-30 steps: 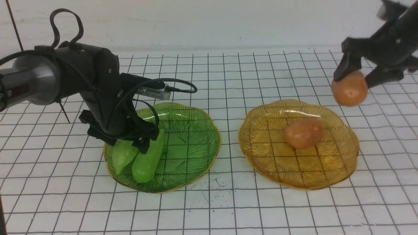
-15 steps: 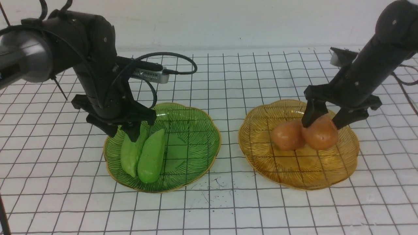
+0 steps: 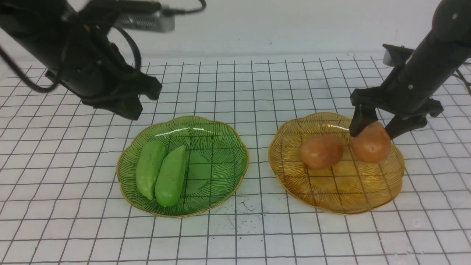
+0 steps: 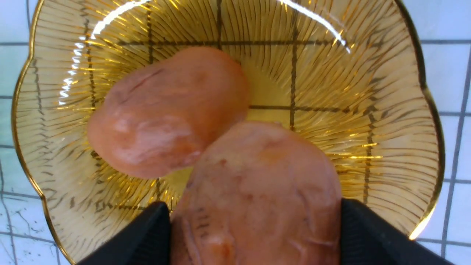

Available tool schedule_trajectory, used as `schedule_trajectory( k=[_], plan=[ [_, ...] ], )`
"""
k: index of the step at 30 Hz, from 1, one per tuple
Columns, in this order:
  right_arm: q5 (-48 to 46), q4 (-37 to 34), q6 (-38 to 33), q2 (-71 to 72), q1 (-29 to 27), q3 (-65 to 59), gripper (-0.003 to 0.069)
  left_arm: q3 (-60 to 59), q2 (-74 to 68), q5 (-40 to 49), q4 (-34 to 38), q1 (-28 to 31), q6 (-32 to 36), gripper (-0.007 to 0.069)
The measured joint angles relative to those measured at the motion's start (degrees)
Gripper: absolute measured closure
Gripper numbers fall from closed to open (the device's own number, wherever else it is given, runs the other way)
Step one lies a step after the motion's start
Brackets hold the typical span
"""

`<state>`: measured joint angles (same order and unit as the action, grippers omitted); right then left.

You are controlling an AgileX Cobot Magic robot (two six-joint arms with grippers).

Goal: Put different types of vegetables on the plate.
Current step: 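Put the potato onto the plate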

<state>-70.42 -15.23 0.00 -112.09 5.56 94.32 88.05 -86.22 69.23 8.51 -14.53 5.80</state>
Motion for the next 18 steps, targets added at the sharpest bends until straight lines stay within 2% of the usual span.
schedule_trajectory(
  k=[6, 7, 11, 18],
  plan=[
    [0.0, 0.3, 0.9, 0.0, 0.0, 0.0, 0.0098, 0.0, 7.3, 1.8, 4.7, 0.0, 3.5, 0.0632],
    [0.0, 0.4, 1.0, 0.0, 0.0, 0.0, 0.0074, -0.1, 10.0, 2.2, 5.2, 0.0, 3.9, 0.0632],
    [0.0, 1.0, 2.1, 0.0, 0.0, 0.0, 0.0043, -1.7, 15.1, 2.6, 5.1, 0.0, 4.0, 0.0632],
    [0.0, 2.2, 2.5, 4.3, 0.0, -0.1, 0.0048, -9.9, 26.4, 2.8, 2.6, 0.0, 4.0, 0.0632]
  ],
)
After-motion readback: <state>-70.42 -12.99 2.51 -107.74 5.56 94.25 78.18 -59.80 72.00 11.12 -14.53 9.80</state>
